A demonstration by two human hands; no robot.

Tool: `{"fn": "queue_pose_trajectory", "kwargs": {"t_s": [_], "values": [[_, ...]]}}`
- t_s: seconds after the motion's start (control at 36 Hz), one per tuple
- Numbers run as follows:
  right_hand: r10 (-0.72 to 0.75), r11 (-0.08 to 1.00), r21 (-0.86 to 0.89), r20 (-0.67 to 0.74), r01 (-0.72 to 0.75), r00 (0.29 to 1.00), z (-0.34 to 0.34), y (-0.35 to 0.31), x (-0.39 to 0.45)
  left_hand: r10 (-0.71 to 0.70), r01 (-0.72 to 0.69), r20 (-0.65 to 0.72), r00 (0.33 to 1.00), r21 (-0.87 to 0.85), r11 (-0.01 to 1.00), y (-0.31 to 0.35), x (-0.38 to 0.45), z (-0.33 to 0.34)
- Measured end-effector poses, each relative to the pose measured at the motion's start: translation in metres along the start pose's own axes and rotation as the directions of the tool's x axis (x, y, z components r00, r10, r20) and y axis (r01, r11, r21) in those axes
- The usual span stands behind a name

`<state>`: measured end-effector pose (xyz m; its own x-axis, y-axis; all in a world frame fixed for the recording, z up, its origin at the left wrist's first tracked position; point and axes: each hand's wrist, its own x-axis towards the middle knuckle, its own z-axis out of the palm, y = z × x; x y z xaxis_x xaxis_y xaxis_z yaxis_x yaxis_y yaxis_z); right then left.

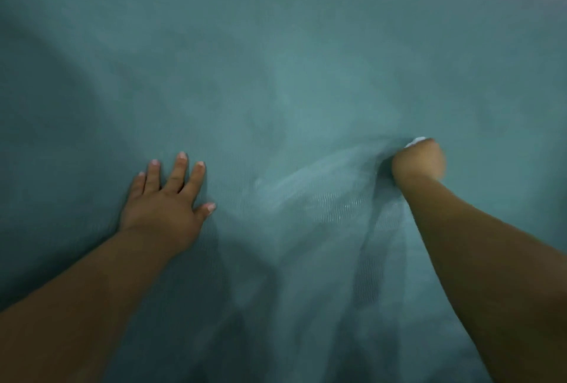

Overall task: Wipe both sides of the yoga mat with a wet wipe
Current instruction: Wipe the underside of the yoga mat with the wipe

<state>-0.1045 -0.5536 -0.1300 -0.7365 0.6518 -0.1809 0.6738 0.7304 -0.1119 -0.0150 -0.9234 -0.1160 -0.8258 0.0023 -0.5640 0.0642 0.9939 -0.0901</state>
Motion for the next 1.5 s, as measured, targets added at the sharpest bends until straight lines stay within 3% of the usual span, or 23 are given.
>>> {"fn": "queue_pose_trajectory", "kwargs": {"t_s": [0.06,0.14,0.22,0.28,0.33,0.39,0.44,0.53,0.61,0.67,0.75,0.86,0.94,1.0,1.06,1.14,1.22,1.28,1.33,1.36,1.42,1.47,1.5], "values": [[-0.048,0.997,0.067,-0.013,0.049,0.999,0.014,-0.029,-0.017,-0.001,0.002,0.014,1.0,-0.014,1.0,0.0,0.001,-0.001],[-0.467,0.882,0.071,0.012,0.466,0.884,0.037,-0.091,-0.078,0.007,-0.006,0.028,1.0,-0.028,1.0,-0.001,0.002,-0.004],[-0.83,0.548,0.159,0.222,0.821,0.511,0.048,-0.14,-0.16,0.021,-0.02,0.035,0.999,-0.035,0.999,-0.003,0.003,-0.005],[-0.905,0.341,0.166,0.324,0.925,0.275,0.049,-0.149,-0.191,0.031,-0.03,0.04,0.999,-0.031,0.999,-0.004,0.003,-0.006],[-0.917,0.278,0.164,0.337,0.946,0.211,0.044,-0.141,-0.186,0.039,-0.038,0.037,0.999,-0.029,0.999,-0.006,0.005,-0.007],[-0.912,0.345,0.171,0.296,0.923,0.286,0.037,-0.122,-0.158,0.045,-0.044,0.045,0.998,-0.03,0.999,-0.007,0.006,-0.008],[-0.821,0.557,0.125,0.234,0.821,0.521,0.028,-0.097,-0.118,0.048,-0.047,0.063,0.997,-0.03,0.998,-0.008,0.006,-0.008],[-0.459,0.888,0.019,0.084,0.459,0.885,0.01,-0.053,-0.058,0.047,-0.044,0.081,0.996,-0.04,0.998,-0.007,0.005,-0.008],[-0.194,0.981,0.039,0.052,0.192,0.98,0.01,-0.029,-0.036,0.048,-0.043,0.095,0.994,-0.053,0.998,-0.006,0.005,-0.009],[-0.183,0.983,0.036,0.033,0.182,0.983,0.02,-0.04,-0.056,0.042,-0.036,0.097,0.994,-0.062,0.997,-0.005,0.005,-0.01],[-0.44,0.893,0.133,0.063,0.429,0.896,0.042,-0.079,-0.125,0.044,-0.037,0.094,0.995,-0.074,0.997,-0.005,0.006,-0.011],[-0.889,0.454,0.256,0.205,0.854,0.411,0.065,-0.101,-0.226,0.053,-0.047,0.083,0.995,-0.077,0.996,-0.006,0.006,-0.013],[-0.949,0.303,0.295,0.175,0.906,0.261,0.053,-0.074,-0.222,0.07,-0.063,0.098,0.993,-0.072,0.995,-0.008,0.007,-0.017],[-0.953,0.299,0.176,0.108,0.938,0.284,0.043,-0.048,-0.193,0.084,-0.078,0.117,0.99,-0.058,0.995,-0.009,0.008,-0.021],[-0.869,0.494,0.04,0.061,0.869,0.491,0.029,-0.021,-0.155,0.097,-0.092,0.141,0.985,-0.043,0.995,-0.009,0.009,-0.025],[-0.458,0.888,-0.012,0.06,0.46,0.887,0.008,0.017,-0.111,0.108,-0.103,0.172,0.979,-0.034,0.994,-0.009,0.009,-0.029],[-0.103,0.993,0.055,0.003,0.102,0.995,0.007,0.025,-0.114,0.104,-0.101,0.181,0.978,-0.025,0.995,-0.008,0.007,-0.029],[-0.04,0.994,0.104,0.021,0.037,0.999,0.026,0.012,-0.147,0.098,-0.094,0.168,0.981,-0.03,0.995,-0.007,0.005,-0.026],[-0.259,0.952,0.153,-0.068,0.266,0.964,0.049,-0.009,-0.194,0.091,-0.086,0.152,0.984,-0.037,0.996,-0.007,0.004,-0.024],[-0.416,0.886,0.187,-0.086,0.425,0.905,0.056,-0.019,-0.222,0.09,-0.085,0.143,0.986,-0.039,0.996,-0.007,0.004,-0.023],[-0.721,0.691,0.166,0.082,0.703,0.688,0.062,-0.032,-0.275,0.091,-0.086,0.127,0.988,-0.045,0.995,-0.007,0.003,-0.02],[-0.855,0.509,0.151,0.205,0.847,0.477,0.057,-0.029,-0.297,0.094,-0.09,0.119,0.988,-0.044,0.995,-0.007,0.0,-0.017],[-0.873,0.481,0.168,0.184,0.86,0.452,0.053,-0.023,-0.293,0.098,-0.094,0.117,0.988,-0.037,0.995,-0.006,-0.002,-0.015]]}}
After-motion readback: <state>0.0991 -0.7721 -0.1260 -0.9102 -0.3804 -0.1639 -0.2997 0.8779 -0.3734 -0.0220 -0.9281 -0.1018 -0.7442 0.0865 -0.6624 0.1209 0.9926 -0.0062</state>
